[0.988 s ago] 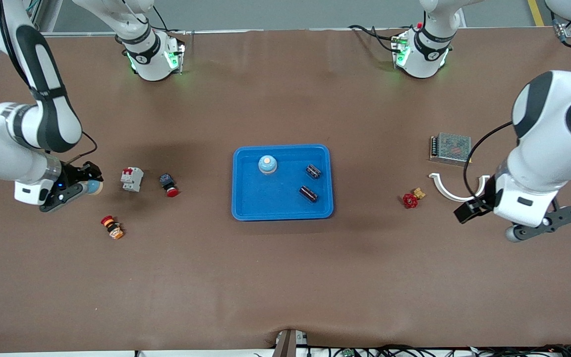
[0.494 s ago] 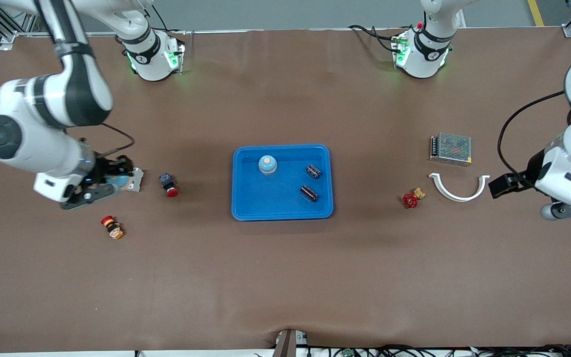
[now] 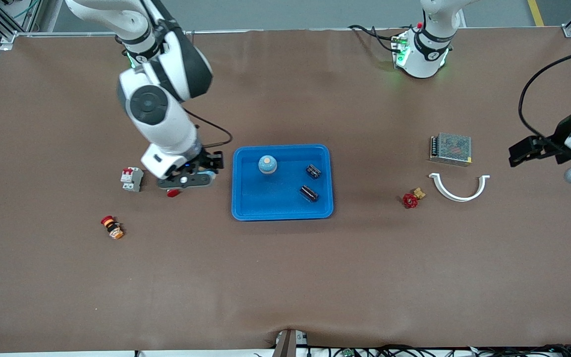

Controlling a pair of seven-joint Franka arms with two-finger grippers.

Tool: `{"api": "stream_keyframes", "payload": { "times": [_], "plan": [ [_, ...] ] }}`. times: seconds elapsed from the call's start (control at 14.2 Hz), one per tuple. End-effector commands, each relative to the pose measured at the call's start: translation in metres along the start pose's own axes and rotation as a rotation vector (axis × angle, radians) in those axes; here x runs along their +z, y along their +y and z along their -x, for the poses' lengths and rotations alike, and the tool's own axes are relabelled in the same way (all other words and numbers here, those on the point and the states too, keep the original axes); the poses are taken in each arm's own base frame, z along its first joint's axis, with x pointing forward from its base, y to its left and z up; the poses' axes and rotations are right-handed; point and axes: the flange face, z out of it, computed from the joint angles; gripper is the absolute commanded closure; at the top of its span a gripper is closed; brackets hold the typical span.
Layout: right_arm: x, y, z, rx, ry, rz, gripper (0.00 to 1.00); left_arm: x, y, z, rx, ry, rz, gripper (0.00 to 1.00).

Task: Place electrolytic capacitor and blue bell in tray
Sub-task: 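Carry the bell into the tray with the right gripper while the left gripper retracts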

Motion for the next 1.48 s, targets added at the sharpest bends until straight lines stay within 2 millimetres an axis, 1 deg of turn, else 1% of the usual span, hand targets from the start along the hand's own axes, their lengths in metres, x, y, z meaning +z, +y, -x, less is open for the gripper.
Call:
{"api": "stream_keyframes", "payload": {
  "times": [0.0, 0.21, 0.28, 0.35, 0.42, 0.64, 0.71, 0.78, 0.99, 1.06, 1.13, 1.2, 1.41],
  "plan": [
    [0.037, -0.015, -0.012, 0.066, 0.02, -0.011, 0.67, -0.015, -0.004, 0.03, 0.031, 0.001, 0.006, 0.0],
    [0.082, -0.046, -0.01, 0.108, 0.062, -0.038, 0.67, -0.024, 0.008, 0.041, 0.044, -0.009, -0.002, 0.0],
    [0.095, -0.06, -0.005, 0.124, 0.071, -0.044, 0.67, -0.027, 0.013, 0.047, 0.057, -0.012, -0.002, 0.0],
    [0.107, -0.071, 0.0, 0.127, 0.072, -0.035, 0.67, -0.034, 0.018, 0.056, 0.065, -0.001, -0.005, 0.0],
    [0.116, -0.078, 0.002, 0.132, 0.068, -0.03, 0.67, -0.035, 0.024, 0.06, 0.077, 0.0, -0.005, 0.0],
    [0.139, -0.083, 0.001, 0.13, 0.078, -0.037, 0.66, -0.033, 0.029, 0.081, 0.092, -0.007, 0.004, 0.0],
    [0.15, -0.085, 0.002, 0.126, 0.077, -0.035, 0.66, -0.033, 0.031, 0.082, 0.097, -0.009, 0.013, 0.0],
    [0.159, -0.088, 0.003, 0.12, 0.082, -0.038, 0.66, -0.033, 0.024, 0.082, 0.091, -0.013, 0.017, 0.0],
    [0.176, -0.093, 0.007, 0.111, 0.086, -0.041, 0.65, -0.033, 0.021, 0.081, 0.1, -0.012, 0.029, 0.0],
    [0.179, -0.096, 0.008, 0.107, 0.092, -0.048, 0.65, -0.031, 0.021, 0.08, 0.091, -0.015, 0.028, 0.0],
    [0.187, -0.102, 0.014, 0.095, 0.086, -0.043, 0.65, -0.031, 0.03, 0.081, 0.098, -0.016, 0.026, 0.0],
    [0.189, -0.104, 0.016, 0.092, 0.084, -0.04, 0.65, -0.032, 0.028, 0.082, 0.096, -0.016, 0.022, 0.0],
    [0.191, -0.103, 0.016, 0.092, 0.083, -0.039, 0.65, -0.031, 0.049, 0.083, 0.117, -0.02, 0.012, 0.0]
  ]
}}
